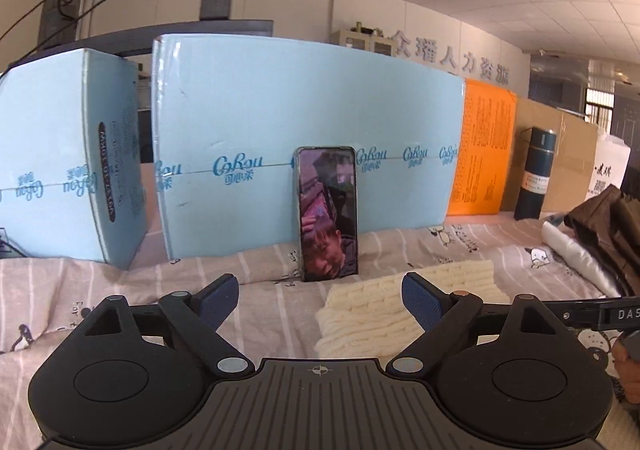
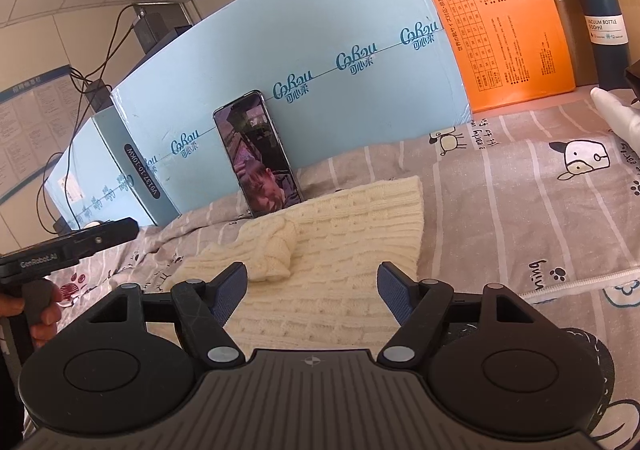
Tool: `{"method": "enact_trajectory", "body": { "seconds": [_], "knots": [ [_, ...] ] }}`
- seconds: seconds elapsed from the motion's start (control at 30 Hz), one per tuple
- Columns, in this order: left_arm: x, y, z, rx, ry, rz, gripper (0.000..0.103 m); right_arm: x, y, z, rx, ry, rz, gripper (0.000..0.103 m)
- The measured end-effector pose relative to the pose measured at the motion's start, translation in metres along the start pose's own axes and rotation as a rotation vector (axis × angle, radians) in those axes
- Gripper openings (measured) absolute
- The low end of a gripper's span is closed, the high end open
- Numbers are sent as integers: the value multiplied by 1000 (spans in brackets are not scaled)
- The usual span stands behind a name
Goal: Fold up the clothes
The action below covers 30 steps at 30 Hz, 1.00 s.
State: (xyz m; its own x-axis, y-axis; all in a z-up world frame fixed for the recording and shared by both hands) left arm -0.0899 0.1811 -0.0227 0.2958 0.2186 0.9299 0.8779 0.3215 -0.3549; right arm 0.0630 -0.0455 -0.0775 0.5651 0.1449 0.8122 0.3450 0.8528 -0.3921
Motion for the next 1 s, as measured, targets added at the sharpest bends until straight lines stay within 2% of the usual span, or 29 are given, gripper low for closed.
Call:
{"method": "enact_trajectory", "body": {
  "seconds": [0.1,0.27,0.4,0.5,0.57,0.7,0.77,0.8,0.87,0.93,1.0],
  "knots": [
    [-16,-40,19,49,-87,-18,97,1,-2,3,24,0,-20,74],
    [-64,-92,48,156,-247,2,98,4,-6,8,64,0,-54,92],
    [-99,-117,62,194,-399,36,98,5,-14,19,63,-18,-76,95],
    [-123,-123,66,175,-532,75,98,3,-23,29,63,-35,-96,96],
    [-133,-120,60,120,-591,73,98,-1,-27,34,81,-40,-94,97],
    [-129,-108,45,26,-625,72,97,-10,-27,36,95,-42,-77,98],
    [-127,-97,42,36,-628,80,95,-12,-25,35,96,-37,-70,98],
    [-126,-92,41,52,-623,86,92,-13,-25,34,97,-34,-67,98],
    [-125,-82,44,113,-596,103,72,-15,-24,32,99,-25,-62,98],
    [-128,-78,54,165,-607,111,25,-15,-23,28,90,-12,-60,98],
    [-128,-79,60,170,-628,98,17,-14,-24,25,73,-6,-69,98]
  ]
}}
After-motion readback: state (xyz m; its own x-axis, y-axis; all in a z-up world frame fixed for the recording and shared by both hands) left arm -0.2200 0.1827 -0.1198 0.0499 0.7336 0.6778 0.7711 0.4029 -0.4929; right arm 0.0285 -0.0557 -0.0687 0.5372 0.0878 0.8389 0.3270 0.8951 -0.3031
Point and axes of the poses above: each gripper's, at about its wrist camera, not at the fingertips, and y roughly the way its jaws point, z to its left, x to its top, the point moved 8 cm from there along y, roughly the way its jaws point, and after that the axes turned 1 degree about -x, right-handed, at the moved point
